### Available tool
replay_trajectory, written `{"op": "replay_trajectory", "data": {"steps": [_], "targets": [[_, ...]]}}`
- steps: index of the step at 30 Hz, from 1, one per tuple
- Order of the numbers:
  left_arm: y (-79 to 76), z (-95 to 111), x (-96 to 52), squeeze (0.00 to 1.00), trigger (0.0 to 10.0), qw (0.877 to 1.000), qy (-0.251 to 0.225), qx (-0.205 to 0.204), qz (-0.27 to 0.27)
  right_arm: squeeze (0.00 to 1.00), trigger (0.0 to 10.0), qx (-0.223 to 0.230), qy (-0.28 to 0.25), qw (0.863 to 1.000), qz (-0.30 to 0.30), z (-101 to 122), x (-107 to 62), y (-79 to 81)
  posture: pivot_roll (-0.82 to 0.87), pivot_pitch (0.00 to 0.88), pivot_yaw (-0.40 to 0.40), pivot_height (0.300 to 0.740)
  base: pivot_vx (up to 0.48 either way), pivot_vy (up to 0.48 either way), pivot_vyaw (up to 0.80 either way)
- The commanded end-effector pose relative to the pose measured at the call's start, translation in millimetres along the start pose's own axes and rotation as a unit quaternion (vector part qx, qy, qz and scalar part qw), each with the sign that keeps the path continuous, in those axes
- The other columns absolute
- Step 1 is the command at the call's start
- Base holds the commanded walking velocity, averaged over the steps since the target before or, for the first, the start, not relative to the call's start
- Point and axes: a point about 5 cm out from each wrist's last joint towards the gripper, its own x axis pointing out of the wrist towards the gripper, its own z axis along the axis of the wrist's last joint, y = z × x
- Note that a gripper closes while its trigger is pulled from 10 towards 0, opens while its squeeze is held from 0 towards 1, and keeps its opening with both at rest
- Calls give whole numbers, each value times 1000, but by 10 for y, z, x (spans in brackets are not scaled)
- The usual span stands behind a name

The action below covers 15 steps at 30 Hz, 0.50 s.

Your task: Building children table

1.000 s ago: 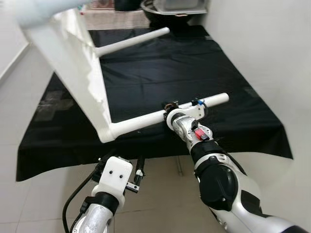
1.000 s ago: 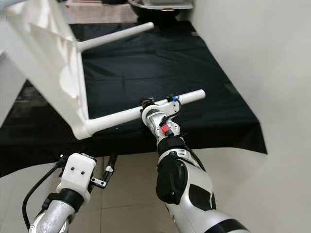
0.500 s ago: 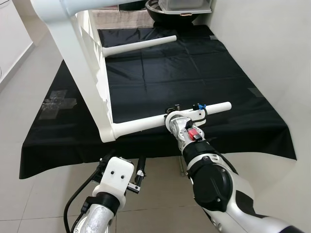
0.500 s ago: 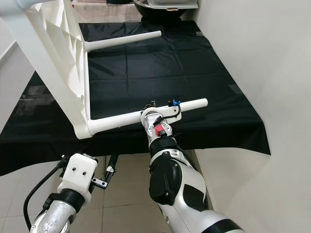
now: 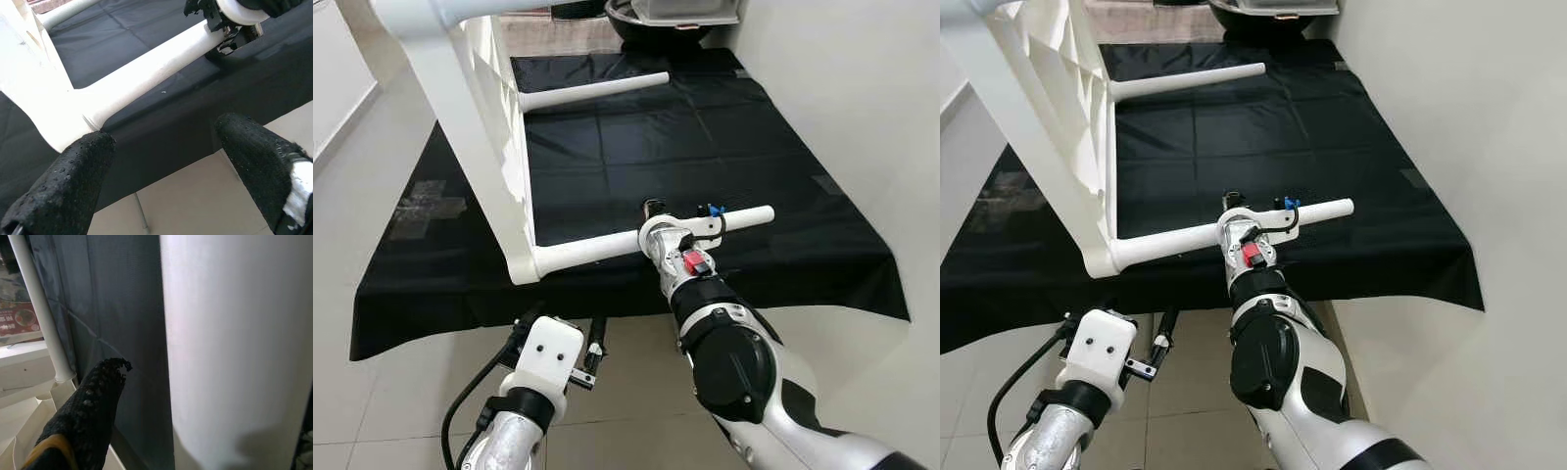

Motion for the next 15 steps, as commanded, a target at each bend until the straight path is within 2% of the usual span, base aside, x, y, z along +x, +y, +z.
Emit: {"op": "replay_trajectory", "data": {"steps": [1,7,12,15], "targets": [[-10,-15,-17,0,10000,1000,4,3,-2,0,10000,-18,3,1000,-7,-31,-13,-29,143,108,-57,740,0,0,0],[-10,-14,-14,0,10000,1000,5,2,0,0,10000,-31,2,999,-21,33,-34,-99,142,109,-57,740,0,0,0],[-12,-14,-8,0,10000,1000,5,2,0,0,10000,-79,12,997,-20,149,-145,-214,136,112,-55,740,0,0,0],[-11,-14,-8,0,10000,1000,5,2,0,0,10000,-82,16,996,-20,163,-153,-233,135,113,-55,740,0,0,0]]}}
